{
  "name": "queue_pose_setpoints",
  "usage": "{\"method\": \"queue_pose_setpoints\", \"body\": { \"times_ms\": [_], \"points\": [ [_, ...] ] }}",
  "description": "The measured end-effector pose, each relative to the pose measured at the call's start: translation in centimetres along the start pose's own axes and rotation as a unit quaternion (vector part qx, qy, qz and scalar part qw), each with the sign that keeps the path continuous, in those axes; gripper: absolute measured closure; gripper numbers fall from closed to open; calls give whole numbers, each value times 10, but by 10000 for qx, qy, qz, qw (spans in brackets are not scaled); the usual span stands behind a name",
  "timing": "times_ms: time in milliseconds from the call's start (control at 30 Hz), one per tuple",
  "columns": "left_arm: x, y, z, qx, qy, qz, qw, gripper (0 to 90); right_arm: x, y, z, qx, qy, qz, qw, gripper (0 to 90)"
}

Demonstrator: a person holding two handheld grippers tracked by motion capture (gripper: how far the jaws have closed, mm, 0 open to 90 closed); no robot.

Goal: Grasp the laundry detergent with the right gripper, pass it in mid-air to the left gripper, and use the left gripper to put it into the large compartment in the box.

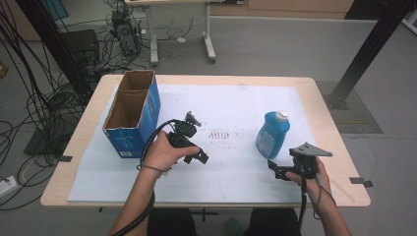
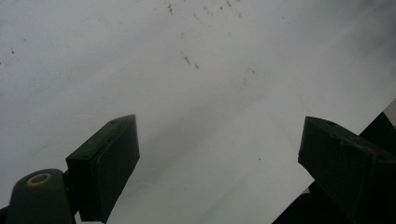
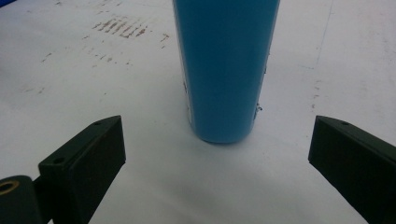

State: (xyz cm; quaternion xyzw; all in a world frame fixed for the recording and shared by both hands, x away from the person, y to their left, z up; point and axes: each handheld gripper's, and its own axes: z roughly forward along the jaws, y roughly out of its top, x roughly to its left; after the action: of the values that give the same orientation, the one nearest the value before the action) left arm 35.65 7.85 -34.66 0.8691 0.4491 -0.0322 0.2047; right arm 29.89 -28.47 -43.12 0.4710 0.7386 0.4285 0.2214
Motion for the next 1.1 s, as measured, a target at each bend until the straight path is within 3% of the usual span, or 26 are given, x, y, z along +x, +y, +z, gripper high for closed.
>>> {"method": "queue_pose_setpoints", "body": {
  "times_ms": [233, 333, 633, 967, 1100],
  "points": [
    [1, -2, 0, -11, -4, -8, 10000, 128, -1, 0, 3, -221, -71, 32, 9997, 35],
    [1, -2, 1, -6, -4, -16, 10000, 128, -2, 0, 5, -446, -75, 83, 9989, 38],
    [1, -2, -1, -29, 2, -39, 10000, 128, -3, -1, 10, -680, -33, 152, 9976, 37],
    [1, -3, -1, -59, -13, -58, 10000, 126, -3, -2, 14, -949, -30, 129, 9954, 34],
    [1, -3, -3, -71, 1, -65, 10000, 125, -2, -3, 17, -1026, -20, 10, 9947, 33]
  ]
}}
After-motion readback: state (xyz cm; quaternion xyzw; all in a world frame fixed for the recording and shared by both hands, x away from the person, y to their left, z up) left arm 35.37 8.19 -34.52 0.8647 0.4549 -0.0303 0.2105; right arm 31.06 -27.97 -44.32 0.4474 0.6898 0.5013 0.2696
